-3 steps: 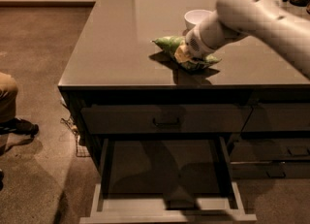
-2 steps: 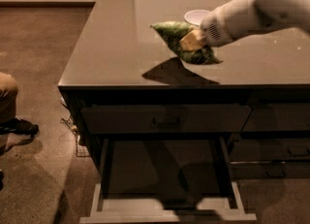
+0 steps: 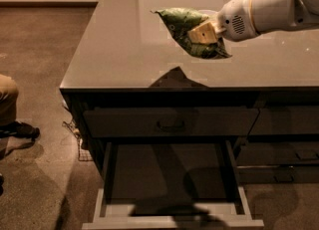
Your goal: Place green jalapeno chip bag into middle drawer
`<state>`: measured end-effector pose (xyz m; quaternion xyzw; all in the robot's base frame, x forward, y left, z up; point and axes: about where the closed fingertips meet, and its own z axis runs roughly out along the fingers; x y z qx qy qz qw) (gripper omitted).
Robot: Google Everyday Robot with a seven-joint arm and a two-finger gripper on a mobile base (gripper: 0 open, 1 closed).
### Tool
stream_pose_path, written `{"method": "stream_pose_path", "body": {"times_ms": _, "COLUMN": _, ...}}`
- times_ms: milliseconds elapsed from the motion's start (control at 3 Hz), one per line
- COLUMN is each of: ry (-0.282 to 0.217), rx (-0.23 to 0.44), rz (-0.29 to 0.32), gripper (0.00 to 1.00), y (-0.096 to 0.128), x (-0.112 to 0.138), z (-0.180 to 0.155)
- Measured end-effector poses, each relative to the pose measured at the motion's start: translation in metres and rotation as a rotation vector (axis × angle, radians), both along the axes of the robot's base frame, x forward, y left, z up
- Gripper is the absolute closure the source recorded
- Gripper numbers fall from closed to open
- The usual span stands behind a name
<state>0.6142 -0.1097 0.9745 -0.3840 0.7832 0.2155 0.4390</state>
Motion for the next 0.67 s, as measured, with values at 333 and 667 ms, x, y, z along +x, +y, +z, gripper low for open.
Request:
{"method": "stream_pose_path", "body": {"times_ms": 333, "ry": 0.03, "rx": 0.007, "rz": 0.052, "gripper": 1.0, "y": 0.003, "x": -0.022, "z": -0.012}}
{"method": "stream_pose_path", "body": {"times_ms": 667, "ry": 0.096, "rx": 0.016, "rz": 0.138, "gripper": 1.0, "y": 0.011, "x": -0.066, "z": -0.031}}
